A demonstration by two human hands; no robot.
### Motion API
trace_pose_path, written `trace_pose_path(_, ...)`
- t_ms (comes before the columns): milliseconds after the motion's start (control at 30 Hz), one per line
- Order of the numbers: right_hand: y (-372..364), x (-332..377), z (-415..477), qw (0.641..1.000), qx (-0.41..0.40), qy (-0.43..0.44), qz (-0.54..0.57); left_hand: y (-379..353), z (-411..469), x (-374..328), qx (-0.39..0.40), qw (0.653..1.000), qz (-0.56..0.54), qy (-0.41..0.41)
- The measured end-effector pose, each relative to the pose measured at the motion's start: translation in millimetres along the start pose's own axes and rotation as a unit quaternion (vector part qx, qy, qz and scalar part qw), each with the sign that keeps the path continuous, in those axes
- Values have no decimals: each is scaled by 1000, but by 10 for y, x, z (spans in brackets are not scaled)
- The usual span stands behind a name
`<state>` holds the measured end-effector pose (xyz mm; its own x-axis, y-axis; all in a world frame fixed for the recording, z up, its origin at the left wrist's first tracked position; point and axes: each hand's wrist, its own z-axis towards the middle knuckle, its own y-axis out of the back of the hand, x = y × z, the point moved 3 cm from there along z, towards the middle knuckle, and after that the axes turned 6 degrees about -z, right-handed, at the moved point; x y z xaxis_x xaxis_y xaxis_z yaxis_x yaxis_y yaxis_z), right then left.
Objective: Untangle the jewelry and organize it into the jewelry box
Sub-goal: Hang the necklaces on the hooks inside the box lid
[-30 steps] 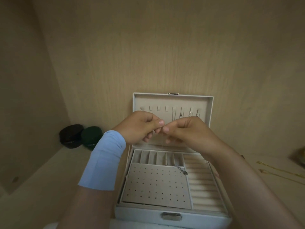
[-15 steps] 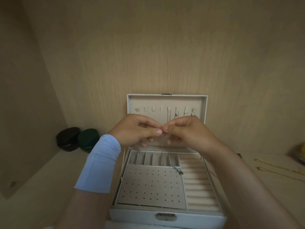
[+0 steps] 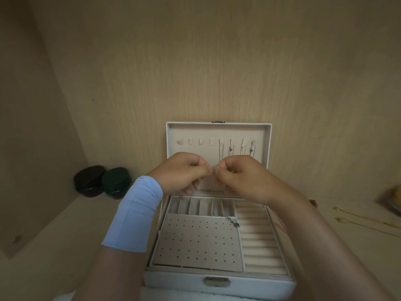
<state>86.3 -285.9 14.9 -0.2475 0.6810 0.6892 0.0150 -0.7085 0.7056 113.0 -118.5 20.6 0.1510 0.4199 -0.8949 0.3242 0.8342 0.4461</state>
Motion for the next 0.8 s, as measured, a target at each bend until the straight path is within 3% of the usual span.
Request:
trace_pose_path(167,-18,4,-1,1000,9,1,1,3,-19,14,35,998,-53,18)
trace_pose_path(333,-77,10,25,988,39,-39,143,-29,3,42,42,980,-195,-2)
trace_pose_path(500,-77,30,19,975,43,-68,207,-145,41,103,90,963,-252,2)
trace_pose_path(567,-70,9,26,960,29,-81,265,-134,55,124,86,967,-238,7)
trace_pose_path(667,-38,-32,41,947,18,-81,310,-45,32,119,68,991,-115,10)
trace_pose_path(800,38,-59,37,972,-13,-56,230,75,24,46,-25,998,-29,-58)
